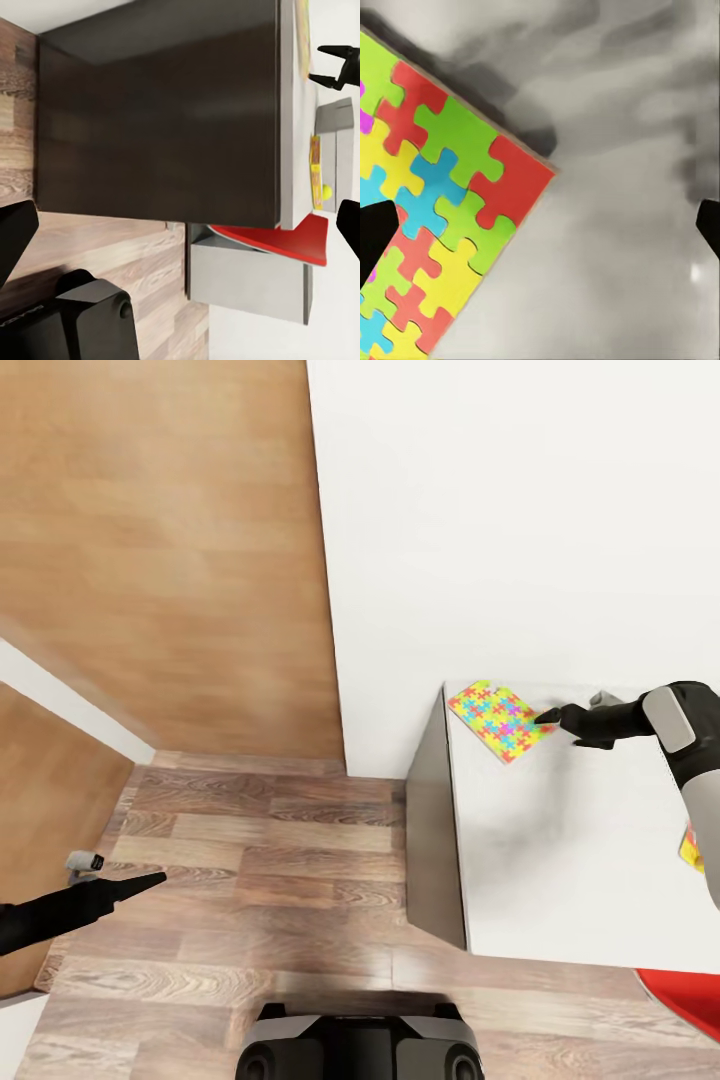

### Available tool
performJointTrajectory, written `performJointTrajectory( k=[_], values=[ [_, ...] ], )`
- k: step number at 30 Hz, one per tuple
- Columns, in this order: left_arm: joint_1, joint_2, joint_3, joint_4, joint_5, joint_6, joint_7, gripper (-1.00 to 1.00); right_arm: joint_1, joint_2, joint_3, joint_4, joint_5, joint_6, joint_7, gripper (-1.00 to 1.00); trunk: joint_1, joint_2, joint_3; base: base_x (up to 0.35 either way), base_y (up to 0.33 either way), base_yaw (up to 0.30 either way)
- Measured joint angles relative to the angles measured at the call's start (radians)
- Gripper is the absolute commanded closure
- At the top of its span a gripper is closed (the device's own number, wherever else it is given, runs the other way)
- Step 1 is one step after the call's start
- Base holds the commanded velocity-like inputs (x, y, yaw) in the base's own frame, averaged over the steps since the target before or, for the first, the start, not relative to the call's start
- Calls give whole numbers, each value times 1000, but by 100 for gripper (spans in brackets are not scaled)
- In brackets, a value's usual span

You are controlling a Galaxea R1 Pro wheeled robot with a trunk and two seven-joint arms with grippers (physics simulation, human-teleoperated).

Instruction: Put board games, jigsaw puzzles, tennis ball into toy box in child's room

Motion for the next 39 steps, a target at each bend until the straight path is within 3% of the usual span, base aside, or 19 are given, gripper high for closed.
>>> performJointTrajectory(
  k=[11, 39],
  values=[
    [0, 0, 1, 0, -2, 0, 0, -100, 0, 0, 0, 0, 0, 0, 0, -100, 0, 0, 0, 51, -150, 0],
    [0, -1, 1, -1, -2, 0, 0, -100, 0, 0, 0, 0, -1, 0, 0, -100, 0, 0, 0, 51, 7, 0]
  ],
)
